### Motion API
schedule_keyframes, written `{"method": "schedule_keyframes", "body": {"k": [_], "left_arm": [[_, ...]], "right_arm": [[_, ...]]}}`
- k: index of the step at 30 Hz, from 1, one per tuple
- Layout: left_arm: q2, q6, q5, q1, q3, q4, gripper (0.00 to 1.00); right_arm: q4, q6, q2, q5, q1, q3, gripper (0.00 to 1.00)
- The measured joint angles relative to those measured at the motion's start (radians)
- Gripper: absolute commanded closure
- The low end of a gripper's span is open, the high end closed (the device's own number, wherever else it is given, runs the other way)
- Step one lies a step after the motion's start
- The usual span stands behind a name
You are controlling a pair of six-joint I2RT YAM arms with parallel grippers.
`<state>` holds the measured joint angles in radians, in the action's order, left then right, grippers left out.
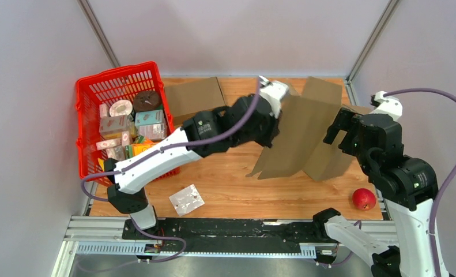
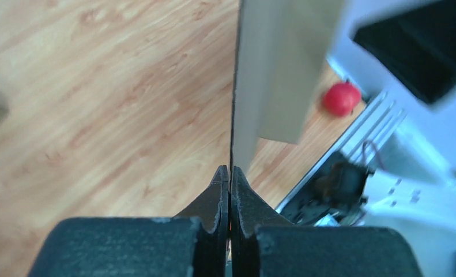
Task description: Fold the paper box
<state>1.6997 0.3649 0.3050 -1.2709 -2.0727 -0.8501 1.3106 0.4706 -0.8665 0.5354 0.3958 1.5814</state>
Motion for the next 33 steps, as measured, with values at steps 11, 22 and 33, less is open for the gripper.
{"method": "schedule_keyframes", "body": {"k": [11,22,33], "left_arm": [[-0.010,0.737,-0.051,0.268,0.011,-0.177,1.00],[-0.111,1.078,0.035,0.325,0.011,-0.307,1.00],[-0.109,1.153,0.007,0.360,-0.009,-0.410,1.00]], "right_arm": [[0.012,-0.182,-0.072,-0.350,0.039,-0.013,0.00],[-0.153,-0.227,-0.016,-0.430,0.586,-0.083,0.01],[-0.280,-0.368,-0.330,0.158,0.924,-0.032,0.25]]}}
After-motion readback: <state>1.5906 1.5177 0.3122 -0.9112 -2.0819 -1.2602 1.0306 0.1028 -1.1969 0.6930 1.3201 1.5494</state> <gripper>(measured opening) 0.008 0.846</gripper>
